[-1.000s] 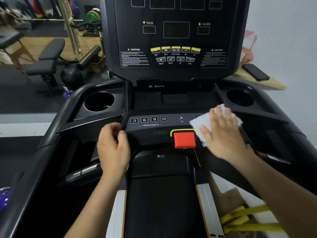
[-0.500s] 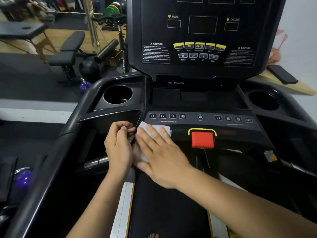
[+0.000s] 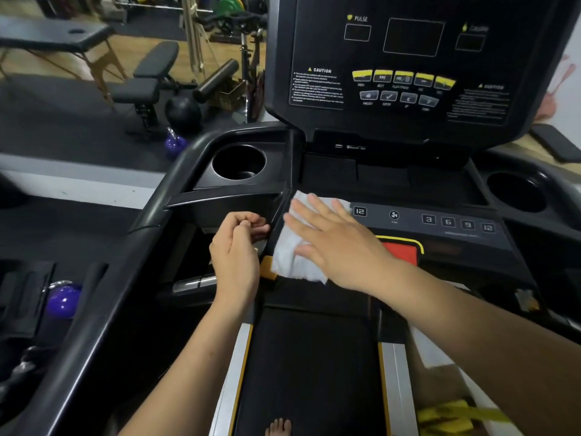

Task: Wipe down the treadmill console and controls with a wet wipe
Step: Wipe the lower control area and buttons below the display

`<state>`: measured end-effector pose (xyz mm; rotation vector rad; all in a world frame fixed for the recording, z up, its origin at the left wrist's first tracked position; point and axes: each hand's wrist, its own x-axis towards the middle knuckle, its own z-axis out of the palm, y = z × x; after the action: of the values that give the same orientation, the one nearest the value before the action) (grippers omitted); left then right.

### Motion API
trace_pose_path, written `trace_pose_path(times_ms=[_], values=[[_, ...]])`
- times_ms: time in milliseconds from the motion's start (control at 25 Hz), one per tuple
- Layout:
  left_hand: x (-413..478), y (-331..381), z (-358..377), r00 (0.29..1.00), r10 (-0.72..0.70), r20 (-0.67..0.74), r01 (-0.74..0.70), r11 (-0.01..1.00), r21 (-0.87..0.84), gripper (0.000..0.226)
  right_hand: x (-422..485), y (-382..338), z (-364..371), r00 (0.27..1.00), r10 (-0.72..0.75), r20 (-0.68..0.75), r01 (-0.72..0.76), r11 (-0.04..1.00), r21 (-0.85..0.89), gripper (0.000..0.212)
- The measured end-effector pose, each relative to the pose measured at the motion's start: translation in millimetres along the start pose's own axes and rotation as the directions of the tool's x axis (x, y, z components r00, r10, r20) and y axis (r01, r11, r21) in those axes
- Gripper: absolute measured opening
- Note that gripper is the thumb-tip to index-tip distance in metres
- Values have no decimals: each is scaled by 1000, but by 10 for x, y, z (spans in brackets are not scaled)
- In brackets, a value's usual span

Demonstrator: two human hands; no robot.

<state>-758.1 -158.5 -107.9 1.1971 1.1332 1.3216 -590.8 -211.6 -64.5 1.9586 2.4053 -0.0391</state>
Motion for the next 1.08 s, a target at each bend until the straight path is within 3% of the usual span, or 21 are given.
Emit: trace_pose_path(times_ms=[80,200,400,560,720,840,1000,1080], values=[[-20,11,-4,1000,17,-9,-17,1000,22,28,190,-122,-3,1000,9,-19,-9,999,31,57],[-46,34,-10,996,64,-62,-58,994,89,27,289,-428,75,993,68,-93,-74,996,-56,58],[-24,4,-32,997,8,-83,-9,1000,-23,24,-56,-391,191,993,-97,-65,86,985,-151,65],[9,-8,-9,998,-15,-61,12,999,-39,24,-92,99,46,995,78,-55,-86,983,-163,67],[-13,4,10,998,18,-60,-15,998,56,24,215,-118,-2,973,205,-110,-211,976,-48,63],[-25,18,4,996,75,-38,-68,985,160,24,168,-503,95,989,74,-131,-81,995,-52,62],[8,-9,-23,999,41,2,-41,979,202,24,-98,-530,210,981,-185,-64,179,980,-87,54],[18,-26,-15,999,33,26,-38,979,198,24,-199,-286,187,988,-139,-61,135,988,-73,56]])
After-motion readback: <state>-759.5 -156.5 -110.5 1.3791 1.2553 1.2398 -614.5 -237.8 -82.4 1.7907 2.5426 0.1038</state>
